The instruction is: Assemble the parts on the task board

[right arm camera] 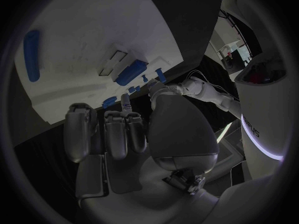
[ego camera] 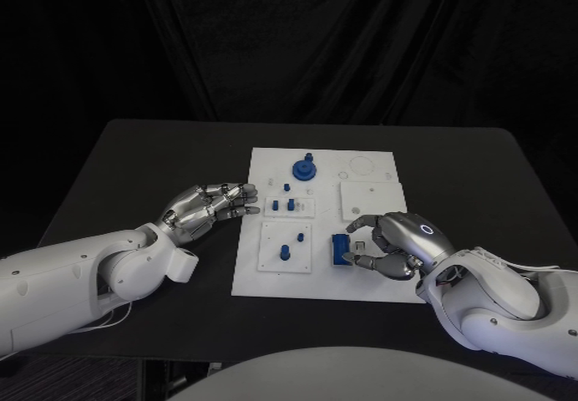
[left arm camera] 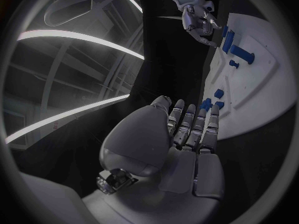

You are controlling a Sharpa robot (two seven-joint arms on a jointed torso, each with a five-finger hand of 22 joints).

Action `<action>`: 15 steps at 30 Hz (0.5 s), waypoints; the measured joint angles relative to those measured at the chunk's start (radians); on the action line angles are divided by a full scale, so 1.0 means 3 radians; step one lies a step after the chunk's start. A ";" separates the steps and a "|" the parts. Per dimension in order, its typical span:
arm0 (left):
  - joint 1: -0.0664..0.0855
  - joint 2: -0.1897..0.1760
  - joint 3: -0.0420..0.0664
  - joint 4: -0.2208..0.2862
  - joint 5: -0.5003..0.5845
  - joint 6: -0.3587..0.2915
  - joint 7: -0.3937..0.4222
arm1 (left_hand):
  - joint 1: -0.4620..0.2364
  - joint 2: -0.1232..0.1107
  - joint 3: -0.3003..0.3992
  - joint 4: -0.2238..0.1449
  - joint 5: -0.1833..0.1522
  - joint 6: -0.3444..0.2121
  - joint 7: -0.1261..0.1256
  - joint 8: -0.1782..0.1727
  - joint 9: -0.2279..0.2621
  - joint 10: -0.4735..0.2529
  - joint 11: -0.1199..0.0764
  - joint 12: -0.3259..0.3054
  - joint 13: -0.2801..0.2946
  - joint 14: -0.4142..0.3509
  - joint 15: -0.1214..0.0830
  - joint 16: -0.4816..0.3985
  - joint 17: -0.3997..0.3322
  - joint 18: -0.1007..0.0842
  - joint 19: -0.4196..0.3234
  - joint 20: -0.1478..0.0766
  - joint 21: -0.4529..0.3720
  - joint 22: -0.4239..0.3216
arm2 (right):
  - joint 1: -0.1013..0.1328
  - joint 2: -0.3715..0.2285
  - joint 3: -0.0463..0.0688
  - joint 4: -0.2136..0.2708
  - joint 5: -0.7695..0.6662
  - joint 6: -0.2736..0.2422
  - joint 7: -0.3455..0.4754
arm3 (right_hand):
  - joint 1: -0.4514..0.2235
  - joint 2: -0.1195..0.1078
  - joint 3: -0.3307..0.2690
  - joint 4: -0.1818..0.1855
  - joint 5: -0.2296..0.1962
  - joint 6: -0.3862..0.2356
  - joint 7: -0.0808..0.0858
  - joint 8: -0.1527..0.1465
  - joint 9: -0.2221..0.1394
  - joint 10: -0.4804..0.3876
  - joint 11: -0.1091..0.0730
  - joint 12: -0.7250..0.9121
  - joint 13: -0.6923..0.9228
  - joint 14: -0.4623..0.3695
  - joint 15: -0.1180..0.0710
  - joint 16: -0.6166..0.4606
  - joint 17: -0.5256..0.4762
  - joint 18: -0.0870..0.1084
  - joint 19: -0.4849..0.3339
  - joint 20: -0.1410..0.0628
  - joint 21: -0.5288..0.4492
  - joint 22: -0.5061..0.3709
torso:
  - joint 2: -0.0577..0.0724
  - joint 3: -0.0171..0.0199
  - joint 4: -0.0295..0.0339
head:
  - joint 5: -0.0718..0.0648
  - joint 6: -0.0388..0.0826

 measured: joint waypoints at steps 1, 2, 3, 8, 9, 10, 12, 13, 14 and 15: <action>0.0000 0.0001 0.0000 0.0000 0.0000 0.0000 0.0000 | 0.0000 0.0000 0.0000 0.0000 0.0000 0.0000 0.0000 0.0000 0.0000 0.0000 0.0000 0.0000 0.0000 0.0000 0.0000 0.0000 0.0000 0.0000 0.0000 0.0000 0.0000 0.0000 | 0.0000 0.0004 0.0000 -0.0007 0.0010 -0.0004 0.0002 | 0.0003 0.0003 0.0000 0.0000 -0.0022 0.0032 -0.0004 0.0035 0.0015 0.0000 0.0000 0.0000 0.0000 0.0000 0.0000 0.0000 0.0000 0.0000 0.0000 0.0000 0.0000 0.0000 | 0.0000 0.0000 0.0000 | 0.0000 0.0000; 0.0000 0.0002 0.0000 0.0000 0.0000 0.0001 -0.0001 | 0.0000 0.0000 0.0000 0.0000 0.0000 0.0000 0.0000 0.0000 0.0000 0.0000 0.0000 0.0000 0.0000 0.0000 0.0000 0.0000 0.0000 0.0000 0.0000 0.0000 0.0000 0.0000 | 0.0000 0.0010 0.0000 -0.0015 0.0020 -0.0007 0.0003 | 0.0015 0.0014 0.0000 0.0000 -0.0045 0.0052 -0.0007 0.0060 0.0025 0.0000 0.0000 0.0000 0.0000 0.0000 0.0000 0.0000 0.0000 0.0000 0.0000 0.0000 0.0000 0.0000 | 0.0000 0.0000 0.0000 | -0.0001 0.0000; 0.0000 0.0003 0.0000 0.0000 0.0000 0.0001 -0.0001 | 0.0000 0.0000 0.0007 0.0004 0.0000 0.0000 0.0000 0.0000 0.0000 0.0000 0.0000 0.0000 0.0000 0.0000 0.0000 0.0000 0.0000 0.0000 0.0000 0.0000 0.0000 0.0000 | 0.0000 0.0017 0.0000 -0.0024 0.0032 -0.0007 0.0003 | 0.0021 0.0009 0.0001 -0.0001 -0.0084 0.0062 -0.0016 0.0090 0.0038 0.0000 0.0000 0.0000 0.0000 0.0000 0.0000 0.0000 0.0000 0.0000 0.0000 0.0000 0.0000 0.0000 | 0.0000 0.0000 0.0001 | -0.0001 0.0000; 0.0000 0.0003 0.0000 0.0000 0.0000 0.0002 -0.0003 | 0.0000 0.0000 0.0024 -0.0004 0.0000 0.0000 0.0000 0.0000 0.0000 0.0000 0.0000 0.0000 0.0000 0.0000 0.0000 0.0000 0.0000 0.0000 0.0000 0.0000 0.0000 0.0000 | 0.0000 0.0051 0.0000 -0.0058 0.0067 0.0007 0.0001 | 0.0163 -0.0060 0.0009 -0.0009 -0.0246 0.0097 -0.0028 0.0245 0.0109 0.0001 0.0023 0.0000 0.0000 0.0012 0.0012 0.0000 0.0000 0.0000 -0.0012 0.0012 0.0000 0.0000 | 0.0000 0.0000 0.0001 | 0.0003 0.0000; 0.0000 0.0003 0.0000 0.0000 0.0000 0.0002 -0.0003 | 0.0000 0.0000 0.0024 -0.0004 0.0000 0.0000 0.0000 0.0000 0.0000 0.0000 0.0000 0.0000 0.0000 0.0000 0.0000 0.0000 0.0000 0.0000 0.0000 0.0000 0.0000 0.0000 | 0.0000 0.0057 0.0000 -0.0065 0.0073 0.0013 0.0000 | 0.0199 -0.0064 0.0009 -0.0009 -0.0271 0.0104 -0.0030 0.0273 0.0123 0.0001 0.0023 0.0000 0.0000 0.0012 0.0012 0.0000 0.0000 0.0000 -0.0012 0.0012 0.0000 0.0000 | 0.0000 0.0000 0.0001 | 0.0003 0.0000; 0.0000 0.0003 0.0000 0.0000 0.0000 0.0002 -0.0003 | 0.0000 0.0000 0.0024 -0.0004 0.0000 0.0000 0.0000 0.0000 0.0000 0.0000 0.0000 0.0000 0.0000 0.0000 0.0000 0.0000 0.0000 0.0000 0.0000 0.0000 0.0000 0.0000 | 0.0000 0.0065 0.0000 -0.0074 0.0079 0.0020 0.0000 | 0.0228 -0.0085 0.0009 -0.0009 -0.0302 0.0114 -0.0020 0.0303 0.0139 0.0001 0.0023 0.0000 0.0000 0.0012 0.0012 0.0000 0.0000 0.0000 -0.0012 0.0012 0.0000 0.0000 | 0.0000 0.0000 0.0001 | 0.0004 0.0000; 0.0000 0.0003 0.0000 0.0000 0.0000 0.0003 -0.0004 | 0.0000 0.0000 0.0024 -0.0004 0.0000 0.0000 0.0000 0.0000 0.0000 0.0000 0.0000 0.0000 0.0000 0.0000 0.0000 0.0000 0.0000 0.0000 0.0000 0.0000 0.0000 0.0000 | 0.0000 0.0078 0.0000 -0.0086 0.0085 0.0033 -0.0001 | 0.0298 -0.0129 0.0009 -0.0009 -0.0365 0.0114 -0.0020 0.0373 0.0179 0.0001 0.0023 0.0000 0.0000 0.0012 0.0012 0.0000 0.0000 -0.0001 -0.0012 0.0012 0.0000 0.0000 | 0.0000 -0.0001 0.0002 | 0.0004 0.0000; -0.0001 0.0003 0.0000 0.0000 0.0000 0.0003 -0.0004 | 0.0000 0.0000 0.0024 -0.0004 0.0000 0.0000 0.0000 0.0000 0.0000 0.0000 0.0000 0.0000 0.0000 0.0000 0.0000 0.0000 0.0000 0.0000 0.0000 0.0000 0.0000 0.0000 | 0.0000 0.0085 0.0000 -0.0094 0.0089 0.0041 -0.0001 | 0.0347 -0.0133 0.0009 -0.0009 -0.0401 0.0121 -0.0028 0.0417 0.0202 0.0001 0.0023 0.0000 0.0000 0.0012 0.0012 0.0000 0.0000 0.0000 -0.0012 0.0012 0.0000 0.0000 | 0.0000 -0.0002 0.0002 | 0.0004 0.0000; -0.0001 0.0003 0.0000 0.0000 0.0000 0.0003 -0.0004 | 0.0000 0.0000 0.0024 -0.0004 0.0000 0.0000 0.0000 0.0000 0.0000 0.0000 0.0000 0.0000 0.0000 0.0000 0.0000 0.0000 0.0000 0.0000 0.0000 0.0000 0.0000 0.0000 | 0.0000 0.0090 0.0000 -0.0099 0.0091 0.0046 -0.0001 | 0.0372 -0.0142 0.0009 -0.0009 -0.0426 0.0121 -0.0027 0.0446 0.0219 0.0001 0.0023 0.0000 -0.0001 0.0012 0.0012 0.0000 0.0000 0.0000 -0.0012 0.0012 0.0000 0.0000 | 0.0000 -0.0002 0.0003 | 0.0001 0.0000; -0.0001 0.0003 0.0000 0.0000 0.0000 0.0004 -0.0004 | 0.0000 0.0000 0.0024 -0.0004 0.0000 0.0000 0.0000 0.0000 0.0000 0.0000 0.0000 0.0000 0.0000 0.0000 0.0000 0.0000 0.0000 0.0000 0.0000 0.0000 0.0000 0.0000 | 0.0000 0.0094 0.0000 -0.0104 0.0092 0.0051 -0.0002 | 0.0401 -0.0157 0.0009 -0.0009 -0.0462 0.0121 -0.0028 0.0487 0.0241 0.0001 0.0023 0.0000 0.0000 0.0012 0.0012 0.0000 0.0000 0.0000 -0.0012 0.0012 0.0000 0.0000 | 0.0000 -0.0002 0.0004 | -0.0001 0.0000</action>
